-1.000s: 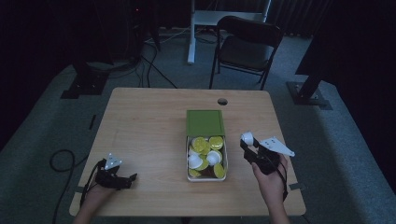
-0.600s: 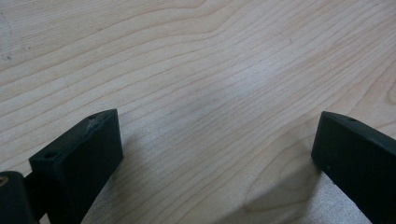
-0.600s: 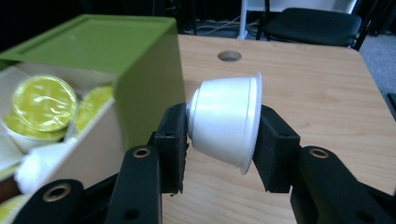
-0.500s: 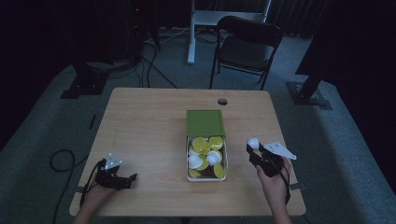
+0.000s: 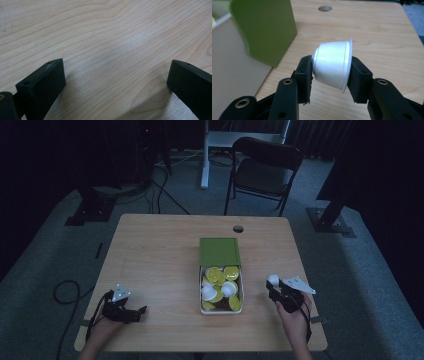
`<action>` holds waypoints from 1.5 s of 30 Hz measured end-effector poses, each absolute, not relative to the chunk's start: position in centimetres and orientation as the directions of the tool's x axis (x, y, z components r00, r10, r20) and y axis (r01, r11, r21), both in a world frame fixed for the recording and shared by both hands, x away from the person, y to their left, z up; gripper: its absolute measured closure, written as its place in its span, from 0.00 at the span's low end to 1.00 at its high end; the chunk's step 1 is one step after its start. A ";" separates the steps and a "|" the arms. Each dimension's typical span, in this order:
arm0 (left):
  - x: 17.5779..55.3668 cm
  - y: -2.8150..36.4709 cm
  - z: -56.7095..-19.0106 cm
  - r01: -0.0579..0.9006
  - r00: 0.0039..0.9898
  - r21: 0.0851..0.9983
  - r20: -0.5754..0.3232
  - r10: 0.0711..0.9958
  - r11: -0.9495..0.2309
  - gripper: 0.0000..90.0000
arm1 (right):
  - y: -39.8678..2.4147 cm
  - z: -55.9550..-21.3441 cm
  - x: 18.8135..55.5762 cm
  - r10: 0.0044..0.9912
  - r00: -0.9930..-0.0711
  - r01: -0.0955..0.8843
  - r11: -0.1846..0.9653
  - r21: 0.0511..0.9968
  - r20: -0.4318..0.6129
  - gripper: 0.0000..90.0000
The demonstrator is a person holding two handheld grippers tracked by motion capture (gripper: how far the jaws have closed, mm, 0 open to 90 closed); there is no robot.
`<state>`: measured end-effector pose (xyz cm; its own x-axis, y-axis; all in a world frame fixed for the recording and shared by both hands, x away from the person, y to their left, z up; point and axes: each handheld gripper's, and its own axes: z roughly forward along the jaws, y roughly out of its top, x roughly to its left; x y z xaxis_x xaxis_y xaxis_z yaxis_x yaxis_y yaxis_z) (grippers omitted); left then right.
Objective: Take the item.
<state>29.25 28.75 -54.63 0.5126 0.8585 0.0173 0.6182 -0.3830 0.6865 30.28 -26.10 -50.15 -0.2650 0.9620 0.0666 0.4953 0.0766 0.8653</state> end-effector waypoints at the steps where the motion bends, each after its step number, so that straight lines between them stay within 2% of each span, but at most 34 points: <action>1: 29.3 28.8 -54.6 0.618 0.513 0.686 0.017 0.858 -0.383 0.02 | -26.2 -50.4 30.3 0.963 -0.262 0.499 0.077 0.863 0.066 0.65; 19: 29.3 28.8 -54.6 0.618 0.513 0.687 0.017 0.858 -0.383 0.02 | -26.6 -52.9 31.6 0.968 -0.245 0.567 0.101 0.817 0.050 0.65; 37: 29.3 28.8 -54.6 0.618 0.513 0.686 0.017 0.858 -0.383 0.02 | -27.1 -53.7 32.2 0.971 -0.233 0.593 0.103 0.798 0.048 0.64; 40: 29.3 28.8 -54.6 0.618 0.513 0.687 0.017 0.858 -0.383 0.02 | -27.2 -53.6 32.1 0.971 -0.235 0.592 0.104 0.799 0.047 0.63; 45: 29.3 28.8 -54.6 0.618 0.513 0.687 0.017 0.859 -0.383 0.02 | -27.6 -53.4 32.1 0.969 -0.240 0.578 0.091 0.811 0.062 0.54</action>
<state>29.25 28.75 -54.63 0.5125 0.8585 0.0170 0.6182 -0.3826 0.6866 32.06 -27.57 -53.39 -0.2397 0.9688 0.0622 0.5783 0.0910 0.8108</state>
